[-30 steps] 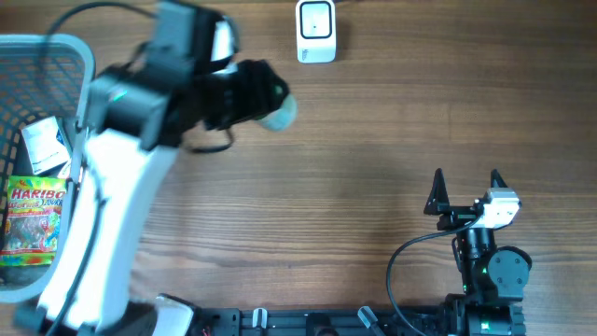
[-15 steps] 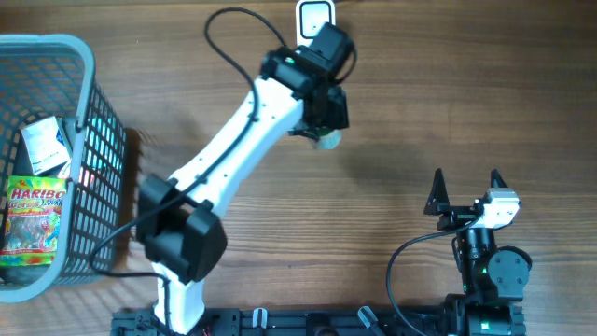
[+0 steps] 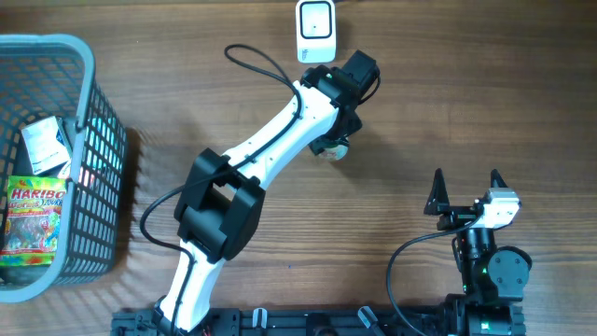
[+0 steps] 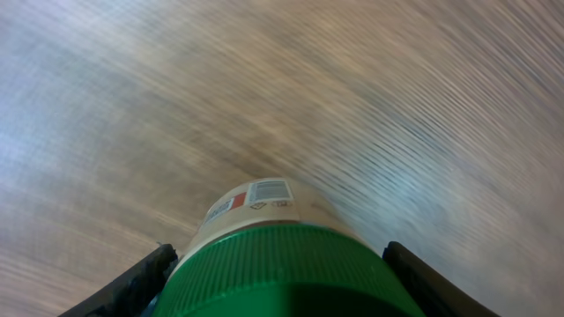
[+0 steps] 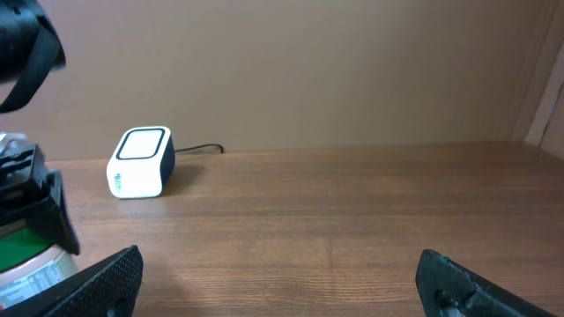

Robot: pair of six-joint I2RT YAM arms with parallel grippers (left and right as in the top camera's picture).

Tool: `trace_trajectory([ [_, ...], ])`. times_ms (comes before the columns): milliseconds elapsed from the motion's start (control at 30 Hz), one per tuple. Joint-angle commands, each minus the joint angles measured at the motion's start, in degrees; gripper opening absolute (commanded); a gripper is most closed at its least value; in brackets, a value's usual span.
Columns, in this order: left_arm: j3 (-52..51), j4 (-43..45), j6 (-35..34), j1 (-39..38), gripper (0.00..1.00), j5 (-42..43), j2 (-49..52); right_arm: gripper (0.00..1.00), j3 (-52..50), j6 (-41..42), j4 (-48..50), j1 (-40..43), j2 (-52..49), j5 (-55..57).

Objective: Scan the item barcode
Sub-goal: 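Lift the jar out with the left gripper and set it on the table, then reach the left gripper into the basket and grasp the Haribo bag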

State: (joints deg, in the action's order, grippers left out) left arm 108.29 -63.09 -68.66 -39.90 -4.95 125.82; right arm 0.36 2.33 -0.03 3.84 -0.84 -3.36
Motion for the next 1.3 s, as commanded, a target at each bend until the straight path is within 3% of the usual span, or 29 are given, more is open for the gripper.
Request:
trace_trajectory([
  [0, -2.1, -1.0, -19.7, -1.3, 0.65, -4.2, 0.0, 1.0, -0.1, 0.7, 0.1, -0.2, 0.4, 0.7],
  [167, -5.3, -1.0, -37.0, -2.0, 0.68, -5.2, 0.0, 1.0, -0.1, 0.7, 0.1, -0.2, 0.4, 0.7],
  [267, -5.7, -1.2, -38.6, -2.0, 0.68, -6.3, 0.0, 1.0, -0.1, 0.7, 0.1, -0.2, 0.4, 0.7],
  [333, -5.7, -1.2, -39.6, -2.0, 1.0, -6.6, 0.0, 1.0, -0.1, 0.7, 0.1, -0.2, 0.4, 0.7],
  [400, -5.6, -1.8, -39.4, -2.5, 1.0, -6.2, -0.3, 1.0, -0.1, 0.7, 0.1, -0.2, 0.4, 0.7],
  [667, -5.6, -2.6, -22.3, -7.7, 1.0, -8.2, -10.2, 1.0, -0.1, 0.7, 0.1, -0.2, 0.4, 0.7],
  [900, -5.5, -4.5, 2.3, -6.9, 1.0, -12.2, -27.3, 1.0, -0.1, 0.7, 0.1, -0.2, 0.4, 0.7],
  [933, -5.5, -6.1, 6.1, -5.6, 1.0, -14.0, -31.7, 1.0, -0.1, 0.7, 0.1, -0.2, 0.4, 0.7],
  [1100, -5.5, -11.4, 12.0, 3.1, 1.0, -20.8, -46.9, 1.0, -0.1, 0.7, 0.1, -0.2, 0.4, 0.7],
  [1267, -5.5, -11.4, 15.8, 24.2, 1.0, -22.0, -62.1, 1.0, -0.1, 0.7, 0.1, -0.2, 0.4, 0.7],
])
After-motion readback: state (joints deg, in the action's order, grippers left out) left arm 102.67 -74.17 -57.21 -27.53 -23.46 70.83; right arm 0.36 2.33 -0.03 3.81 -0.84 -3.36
